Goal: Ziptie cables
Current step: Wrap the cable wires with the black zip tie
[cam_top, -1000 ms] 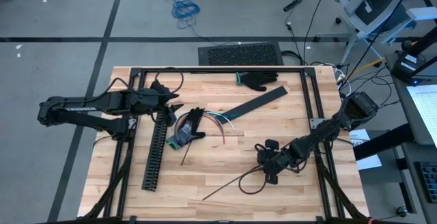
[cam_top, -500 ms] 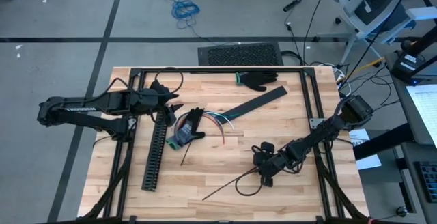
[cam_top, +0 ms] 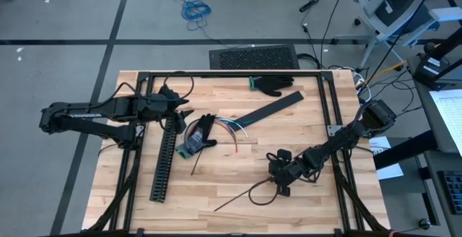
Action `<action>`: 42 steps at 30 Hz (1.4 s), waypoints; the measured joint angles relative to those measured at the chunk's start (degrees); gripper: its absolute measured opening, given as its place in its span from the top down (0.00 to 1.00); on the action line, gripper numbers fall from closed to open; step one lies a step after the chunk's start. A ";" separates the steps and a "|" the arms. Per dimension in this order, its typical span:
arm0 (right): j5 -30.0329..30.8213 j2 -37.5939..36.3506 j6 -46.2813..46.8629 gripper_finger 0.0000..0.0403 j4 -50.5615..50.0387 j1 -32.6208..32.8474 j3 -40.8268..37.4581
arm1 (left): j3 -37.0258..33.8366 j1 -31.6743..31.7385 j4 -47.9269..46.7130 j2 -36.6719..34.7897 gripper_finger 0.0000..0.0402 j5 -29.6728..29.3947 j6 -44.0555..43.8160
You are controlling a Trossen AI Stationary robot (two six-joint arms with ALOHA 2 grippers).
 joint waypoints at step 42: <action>2.69 -8.08 8.25 1.00 1.91 -2.99 -0.76 | 0.00 -0.02 7.46 -0.02 0.49 0.02 3.02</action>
